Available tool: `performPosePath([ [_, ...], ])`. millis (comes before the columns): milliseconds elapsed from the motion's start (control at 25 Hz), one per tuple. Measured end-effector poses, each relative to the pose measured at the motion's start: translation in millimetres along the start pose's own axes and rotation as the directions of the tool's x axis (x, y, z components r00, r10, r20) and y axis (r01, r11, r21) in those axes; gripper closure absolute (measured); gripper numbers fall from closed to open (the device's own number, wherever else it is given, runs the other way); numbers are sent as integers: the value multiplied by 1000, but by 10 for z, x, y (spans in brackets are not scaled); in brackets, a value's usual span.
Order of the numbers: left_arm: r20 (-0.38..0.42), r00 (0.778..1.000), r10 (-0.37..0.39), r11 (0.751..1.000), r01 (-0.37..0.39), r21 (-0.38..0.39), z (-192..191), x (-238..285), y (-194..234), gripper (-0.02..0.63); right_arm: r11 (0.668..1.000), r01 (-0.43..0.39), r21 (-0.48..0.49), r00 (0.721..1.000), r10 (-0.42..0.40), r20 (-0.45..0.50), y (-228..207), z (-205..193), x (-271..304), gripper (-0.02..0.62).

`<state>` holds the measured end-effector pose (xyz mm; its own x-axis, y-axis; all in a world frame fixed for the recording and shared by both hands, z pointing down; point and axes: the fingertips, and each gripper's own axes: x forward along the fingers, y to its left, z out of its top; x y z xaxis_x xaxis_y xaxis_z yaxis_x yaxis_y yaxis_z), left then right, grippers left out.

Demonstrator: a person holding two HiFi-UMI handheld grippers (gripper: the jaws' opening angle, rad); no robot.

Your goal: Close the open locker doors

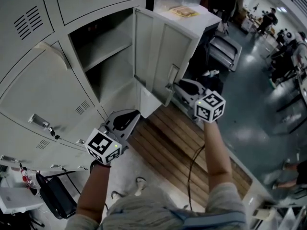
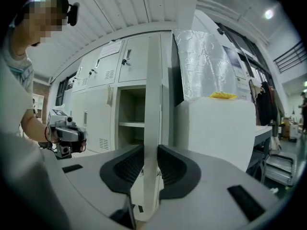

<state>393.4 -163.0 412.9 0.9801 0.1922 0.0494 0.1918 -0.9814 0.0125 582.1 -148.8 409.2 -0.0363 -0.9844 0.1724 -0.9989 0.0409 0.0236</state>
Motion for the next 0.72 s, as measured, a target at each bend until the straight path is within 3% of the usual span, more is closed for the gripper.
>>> performPosePath([
  [720,3,997,83,996,-83,12,51,-542,59,601,976,-169,-137,985,172,16,987,148,287,506],
])
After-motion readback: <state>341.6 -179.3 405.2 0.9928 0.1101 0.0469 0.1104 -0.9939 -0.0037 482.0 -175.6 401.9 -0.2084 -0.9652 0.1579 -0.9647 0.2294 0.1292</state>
